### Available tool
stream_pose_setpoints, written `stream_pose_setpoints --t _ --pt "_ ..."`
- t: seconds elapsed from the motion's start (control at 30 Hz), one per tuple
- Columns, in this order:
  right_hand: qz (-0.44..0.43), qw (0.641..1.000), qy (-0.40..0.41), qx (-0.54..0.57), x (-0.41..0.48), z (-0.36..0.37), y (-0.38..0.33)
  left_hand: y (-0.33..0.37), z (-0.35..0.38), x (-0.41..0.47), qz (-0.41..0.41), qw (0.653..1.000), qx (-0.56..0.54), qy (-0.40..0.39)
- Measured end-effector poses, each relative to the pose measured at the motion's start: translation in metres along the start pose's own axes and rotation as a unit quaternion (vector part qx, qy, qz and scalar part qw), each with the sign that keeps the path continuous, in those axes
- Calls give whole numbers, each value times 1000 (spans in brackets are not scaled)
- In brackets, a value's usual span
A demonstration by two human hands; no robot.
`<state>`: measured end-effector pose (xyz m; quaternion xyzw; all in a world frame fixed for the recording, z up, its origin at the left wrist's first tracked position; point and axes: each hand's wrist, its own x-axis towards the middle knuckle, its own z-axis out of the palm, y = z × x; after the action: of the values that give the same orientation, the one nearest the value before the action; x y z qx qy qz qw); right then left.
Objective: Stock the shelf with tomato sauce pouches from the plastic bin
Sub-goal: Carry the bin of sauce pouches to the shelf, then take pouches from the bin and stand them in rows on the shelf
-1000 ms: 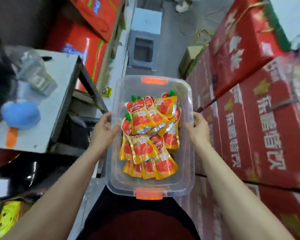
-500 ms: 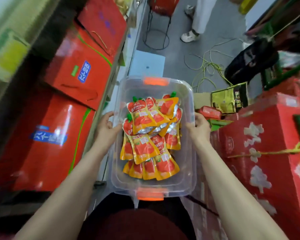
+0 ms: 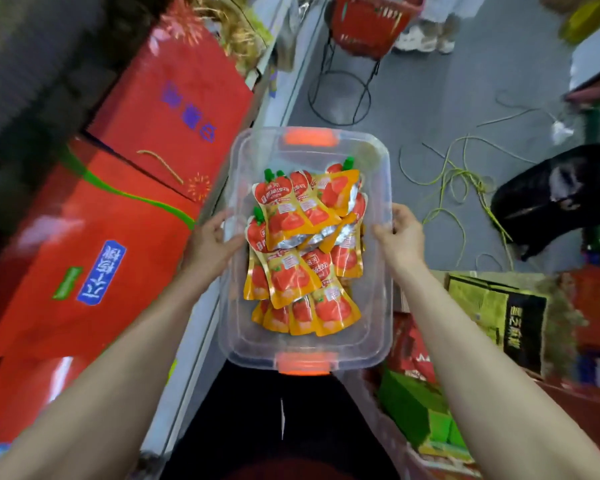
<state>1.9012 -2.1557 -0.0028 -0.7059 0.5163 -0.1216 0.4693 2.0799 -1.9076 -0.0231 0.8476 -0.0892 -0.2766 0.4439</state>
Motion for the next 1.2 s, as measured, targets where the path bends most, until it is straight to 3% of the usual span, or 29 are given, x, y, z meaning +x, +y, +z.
stream_pose_setpoints --t 0.17,0.4,0.6,0.73,0.8,0.87,0.93,1.0,1.07,1.13,1.2 --pt "16 999 -21 -41 102 23 -12 28 26 109 1 1000 -1 -27" --pt "64 993 -78 -60 207 78 12 28 64 218 -9 994 106 -6" --pt "58 991 -101 -73 246 110 34 14 86 254 -32 989 141 35" --pt "64 982 -133 -115 244 104 24 13 88 249 -24 970 232 72" --pt "-16 972 -101 -212 251 102 11 28 94 240 29 942 308 131" --pt "-147 952 -52 -265 265 104 -10 50 108 235 83 933 314 157" --pt "-240 933 -86 -256 285 114 -34 65 130 240 95 951 275 108" --pt "-295 905 -151 -266 307 134 -44 65 154 257 31 964 264 30" --pt "-288 868 -229 -333 325 154 -48 60 173 275 -47 952 303 -21" --pt "-278 800 -277 -453 339 169 -45 58 186 289 -95 930 354 -34" --pt "-320 719 -273 -552 345 176 -42 60 193 296 -126 923 364 -23"
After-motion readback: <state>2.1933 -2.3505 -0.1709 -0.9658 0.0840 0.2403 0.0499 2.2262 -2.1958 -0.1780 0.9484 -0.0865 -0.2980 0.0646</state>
